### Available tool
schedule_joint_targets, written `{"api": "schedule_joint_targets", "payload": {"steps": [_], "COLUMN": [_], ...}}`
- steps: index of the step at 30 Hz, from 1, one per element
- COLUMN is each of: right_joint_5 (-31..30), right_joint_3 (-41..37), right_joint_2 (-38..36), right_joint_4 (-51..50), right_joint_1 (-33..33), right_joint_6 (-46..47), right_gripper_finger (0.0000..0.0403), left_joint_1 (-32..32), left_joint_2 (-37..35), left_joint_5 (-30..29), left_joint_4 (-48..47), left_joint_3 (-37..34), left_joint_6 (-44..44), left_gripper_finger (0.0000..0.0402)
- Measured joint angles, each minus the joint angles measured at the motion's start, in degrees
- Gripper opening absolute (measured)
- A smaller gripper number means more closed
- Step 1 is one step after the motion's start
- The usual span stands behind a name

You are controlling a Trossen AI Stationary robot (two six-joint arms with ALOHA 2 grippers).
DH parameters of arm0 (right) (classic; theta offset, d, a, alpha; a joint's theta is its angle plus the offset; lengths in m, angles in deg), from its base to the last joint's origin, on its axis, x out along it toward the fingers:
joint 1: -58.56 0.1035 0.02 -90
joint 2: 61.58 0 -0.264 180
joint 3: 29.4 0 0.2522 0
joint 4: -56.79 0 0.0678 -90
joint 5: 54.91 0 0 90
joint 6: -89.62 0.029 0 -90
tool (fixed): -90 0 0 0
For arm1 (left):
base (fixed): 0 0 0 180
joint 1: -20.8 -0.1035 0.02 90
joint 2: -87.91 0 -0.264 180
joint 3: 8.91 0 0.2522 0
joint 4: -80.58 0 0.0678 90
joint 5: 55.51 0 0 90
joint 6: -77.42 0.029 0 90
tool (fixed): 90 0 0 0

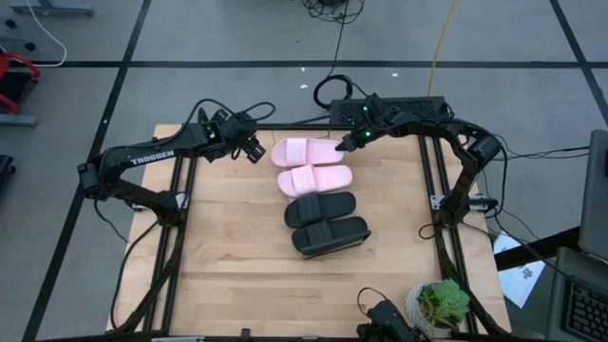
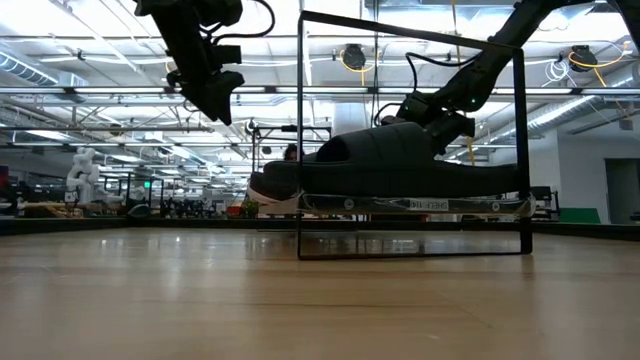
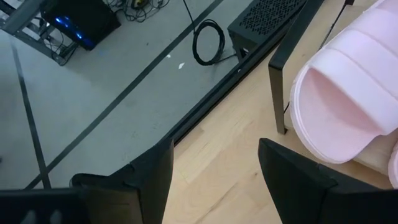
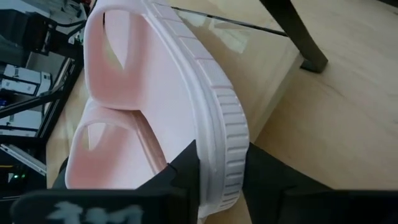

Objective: Pick and place slides into the shelf
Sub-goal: Put the pink slide on the shelf

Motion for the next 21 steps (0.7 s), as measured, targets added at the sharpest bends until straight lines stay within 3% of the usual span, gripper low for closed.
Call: {"api": "schedule_joint_targets", "payload": {"steps": [11, 21], "right_joint_5": [-0.19, -0.44], "right_joint_3": [0.0, 0.0], "right_joint_2": [0.0, 0.02], "right_joint_4": [0.0, -0.05], "right_joint_1": [0.0, -0.03], "right_joint_6": [-1.29, -1.71], "right_gripper_finger": [0.0098, 0.0182], "left_joint_1": [0.0, 0.0], "left_joint_2": [0.0, 0.0], "left_joint_5": [0.0, 0.0], "left_joint_4": [2.31, 2.37], "left_joint_3": [0.0, 0.0], "left_joint_6": [1.68, 1.89], "left_gripper_finger": [0.0234, 0.0234]}}
